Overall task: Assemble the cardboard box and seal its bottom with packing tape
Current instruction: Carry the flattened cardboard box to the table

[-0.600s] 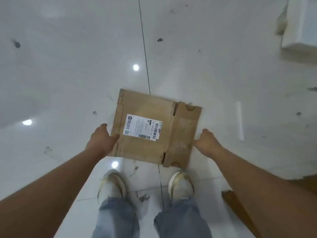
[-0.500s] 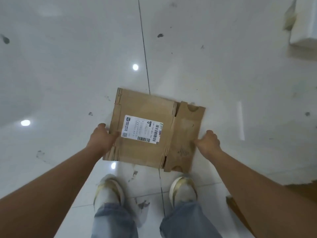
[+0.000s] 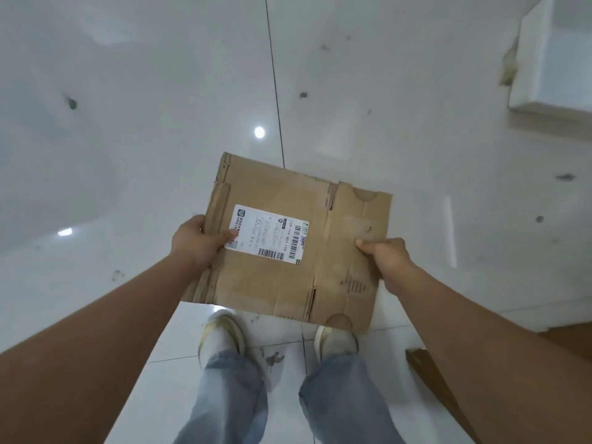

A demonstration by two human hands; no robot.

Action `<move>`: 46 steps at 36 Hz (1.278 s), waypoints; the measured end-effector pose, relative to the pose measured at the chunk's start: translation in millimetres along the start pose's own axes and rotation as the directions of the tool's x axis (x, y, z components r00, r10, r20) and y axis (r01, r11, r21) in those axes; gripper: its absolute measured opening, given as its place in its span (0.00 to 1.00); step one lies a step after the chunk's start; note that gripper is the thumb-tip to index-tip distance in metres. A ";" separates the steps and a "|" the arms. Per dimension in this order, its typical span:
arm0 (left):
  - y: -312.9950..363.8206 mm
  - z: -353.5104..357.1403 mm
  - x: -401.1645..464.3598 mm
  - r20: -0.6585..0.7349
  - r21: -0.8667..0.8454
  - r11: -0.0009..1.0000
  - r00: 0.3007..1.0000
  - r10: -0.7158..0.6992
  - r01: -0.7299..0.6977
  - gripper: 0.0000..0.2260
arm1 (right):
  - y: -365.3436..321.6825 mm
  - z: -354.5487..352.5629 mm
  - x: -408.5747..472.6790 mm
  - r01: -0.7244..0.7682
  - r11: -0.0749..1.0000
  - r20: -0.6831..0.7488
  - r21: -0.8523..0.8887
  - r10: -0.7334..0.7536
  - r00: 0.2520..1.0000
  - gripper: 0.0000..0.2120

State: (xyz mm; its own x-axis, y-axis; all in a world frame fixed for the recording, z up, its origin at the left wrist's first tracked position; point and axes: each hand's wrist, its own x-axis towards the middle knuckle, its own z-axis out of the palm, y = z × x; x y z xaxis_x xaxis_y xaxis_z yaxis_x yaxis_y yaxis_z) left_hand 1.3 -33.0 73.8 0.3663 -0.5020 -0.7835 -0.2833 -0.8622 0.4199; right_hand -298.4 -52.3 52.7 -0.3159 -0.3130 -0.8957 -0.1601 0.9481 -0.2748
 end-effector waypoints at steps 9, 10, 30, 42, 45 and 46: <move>202.0 -113.9 -133.3 -0.050 0.030 0.976 0.975 0.216 -0.214 0.13 | -172.6 -90.6 -184.4 0.307 0.952 -0.164 -0.012 -0.305 0.938 0.24; 230.2 -129.6 -154.5 -0.061 0.039 0.968 0.967 0.248 -0.246 0.14 | -197.5 -105.1 -210.9 0.348 0.937 -0.180 -0.014 -0.345 0.921 0.24; 639.9 -395.7 -663.2 -0.100 0.021 0.638 0.633 0.767 -0.770 0.29 | -444.5 -438.1 -802.5 0.847 0.521 -0.482 -0.106 -0.772 0.415 0.18; 656.4 -434.9 -882.1 0.133 0.038 0.290 0.292 0.947 -0.956 0.32 | -315.6 -525.1 -1039.6 0.822 0.519 -0.770 -0.234 -0.615 0.169 0.28; 646.9 -427.6 -922.1 0.195 0.004 0.213 0.210 0.958 -0.977 0.31 | -268.8 -536.0 -1069.9 0.814 0.543 -0.816 -0.206 -0.555 0.163 0.24; 643.0 -423.0 -934.5 0.219 -0.002 0.196 0.191 0.957 -0.981 0.30 | -252.7 -539.0 -1078.3 0.811 0.552 -0.830 -0.195 -0.533 0.164 0.25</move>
State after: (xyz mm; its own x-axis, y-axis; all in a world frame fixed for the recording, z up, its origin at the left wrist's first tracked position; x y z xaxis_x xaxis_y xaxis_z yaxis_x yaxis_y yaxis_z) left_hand -148.3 -147.2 1269.7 -0.3951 -0.9059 0.1523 -0.4133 0.3234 0.8513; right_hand -421.3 15.1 1276.4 -0.7425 -0.6041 0.2894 -0.5264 0.2591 -0.8098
